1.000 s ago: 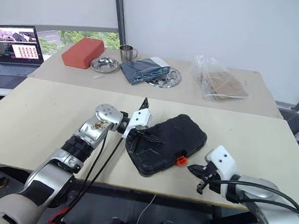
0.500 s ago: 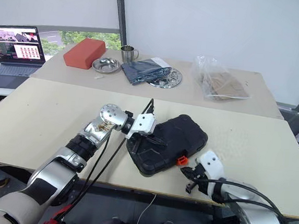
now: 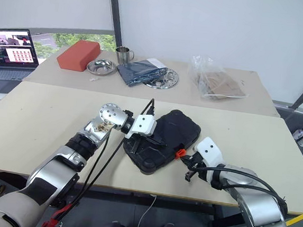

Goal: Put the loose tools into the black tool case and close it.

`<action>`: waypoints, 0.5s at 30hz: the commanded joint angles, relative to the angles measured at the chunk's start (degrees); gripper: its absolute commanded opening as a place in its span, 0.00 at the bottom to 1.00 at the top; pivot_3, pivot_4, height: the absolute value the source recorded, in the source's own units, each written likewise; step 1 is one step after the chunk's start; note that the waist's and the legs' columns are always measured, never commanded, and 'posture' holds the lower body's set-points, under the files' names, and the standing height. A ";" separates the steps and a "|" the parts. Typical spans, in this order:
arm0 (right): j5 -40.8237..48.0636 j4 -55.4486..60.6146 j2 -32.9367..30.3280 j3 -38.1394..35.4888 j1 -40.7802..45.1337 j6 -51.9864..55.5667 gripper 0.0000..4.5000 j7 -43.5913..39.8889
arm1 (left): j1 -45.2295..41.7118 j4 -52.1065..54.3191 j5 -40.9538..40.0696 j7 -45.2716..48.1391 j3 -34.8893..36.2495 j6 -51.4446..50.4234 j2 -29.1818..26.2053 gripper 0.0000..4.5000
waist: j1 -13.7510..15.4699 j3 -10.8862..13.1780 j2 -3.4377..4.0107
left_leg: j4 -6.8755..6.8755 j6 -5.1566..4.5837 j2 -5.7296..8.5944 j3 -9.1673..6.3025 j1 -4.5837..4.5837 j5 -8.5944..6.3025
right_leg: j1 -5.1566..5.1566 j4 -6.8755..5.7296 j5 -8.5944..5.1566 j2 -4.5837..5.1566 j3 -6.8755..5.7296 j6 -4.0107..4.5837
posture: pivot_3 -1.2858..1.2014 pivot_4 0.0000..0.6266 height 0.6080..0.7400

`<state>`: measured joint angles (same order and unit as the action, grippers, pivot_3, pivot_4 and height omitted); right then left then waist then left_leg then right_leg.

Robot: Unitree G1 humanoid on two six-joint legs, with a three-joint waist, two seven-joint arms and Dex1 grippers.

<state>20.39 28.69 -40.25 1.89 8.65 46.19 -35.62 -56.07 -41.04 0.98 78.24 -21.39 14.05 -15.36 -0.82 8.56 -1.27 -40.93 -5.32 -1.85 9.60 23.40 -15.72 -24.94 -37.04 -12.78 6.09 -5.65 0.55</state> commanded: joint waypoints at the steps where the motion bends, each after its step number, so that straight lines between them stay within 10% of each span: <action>1: -0.74 1.81 -0.22 -1.45 1.77 -3.79 0.00 -0.22 | 2.80 -2.82 3.87 1.30 -3.62 -0.22 -0.41 0.01 | -0.02 -0.01 0.00 | 0.00 0.00 0.00 0.01 -0.01 0.00 | 0.00 0.00 -0.01 0.00 0.00 -0.01 | 0.52 0.24 0.97; 15: -2.95 -2.12 2.95 0.87 4.00 -6.04 0.00 -0.55 | 3.21 -3.63 3.47 0.18 -2.71 -0.99 -1.30 0.01 | -0.35 -0.12 0.02 | 0.01 -0.11 -0.07 0.02 -0.22 -0.07 | 0.15 0.01 -0.08 0.05 0.00 -0.17 | 0.52 0.24 0.97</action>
<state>17.50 24.97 -38.02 3.44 10.26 43.76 -36.53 -55.91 -42.05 0.97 77.37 -21.24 14.19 -16.00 -1.17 8.44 -1.25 -40.92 -5.43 -1.93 9.63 23.19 -15.80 -24.80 -37.03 -12.86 6.14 -5.64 0.38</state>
